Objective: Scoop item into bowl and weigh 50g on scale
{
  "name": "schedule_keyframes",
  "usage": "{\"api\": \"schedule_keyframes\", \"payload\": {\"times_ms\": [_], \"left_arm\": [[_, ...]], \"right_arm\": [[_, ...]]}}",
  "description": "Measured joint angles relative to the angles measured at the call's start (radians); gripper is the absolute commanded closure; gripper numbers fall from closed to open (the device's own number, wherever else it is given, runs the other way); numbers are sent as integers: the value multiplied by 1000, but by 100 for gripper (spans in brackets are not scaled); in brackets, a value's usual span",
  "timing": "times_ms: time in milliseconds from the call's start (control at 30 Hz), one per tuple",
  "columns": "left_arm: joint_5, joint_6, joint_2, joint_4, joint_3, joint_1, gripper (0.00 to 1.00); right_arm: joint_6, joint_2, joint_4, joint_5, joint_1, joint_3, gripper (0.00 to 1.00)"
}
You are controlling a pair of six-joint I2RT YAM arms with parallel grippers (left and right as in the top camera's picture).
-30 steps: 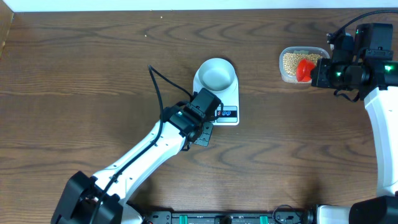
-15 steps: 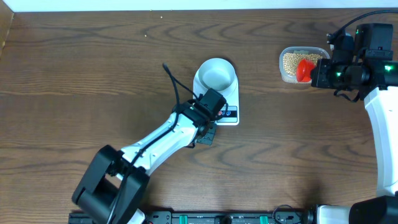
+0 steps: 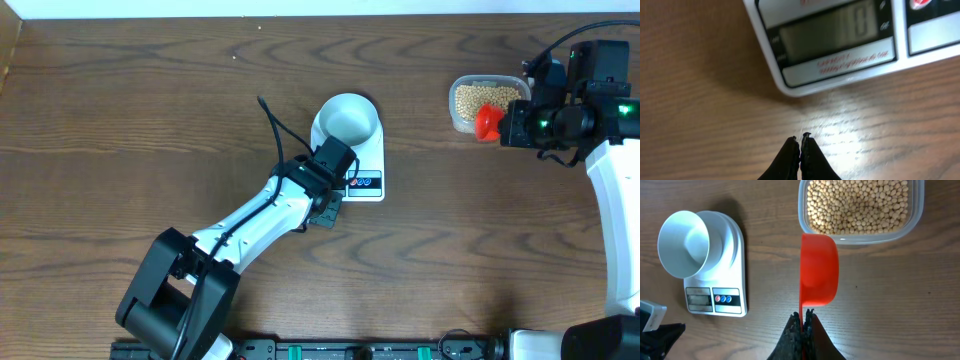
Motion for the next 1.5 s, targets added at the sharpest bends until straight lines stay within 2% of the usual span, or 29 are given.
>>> {"api": "schedule_keyframes", "payload": {"times_ms": [633,667,733,800,967,1000,1033,1267,1500], "left_arm": [[-2,-49,0,16,0,0,92],[-2,-50,0,16,0,0,88],[-3,-52,0,17,0,0,67],[-4,-55,0,17,0,0,58],[-3,-60,0,17,0,0,45],[-3,-60,0,17,0,0,40],[-3,-60,0,17,0,0,29],[-3,-60,0,17,0,0,20],[-3,-60,0,14,0,0,20]], "right_arm": [[-2,0,8,-7,0,0,99],[-3,0,8,-7,0,0,99],[-4,0,9,-7,0,0,99],[-5,0,12,-7,0,0,99],[-8,0,23,-7,0,0,99],[-8,0,24,-7,0,0,99],[-8,0,25,-7,0,0,99],[-12,0,25,-7,0,0,99],[-12,0,25,-7,0,0,99]]}}
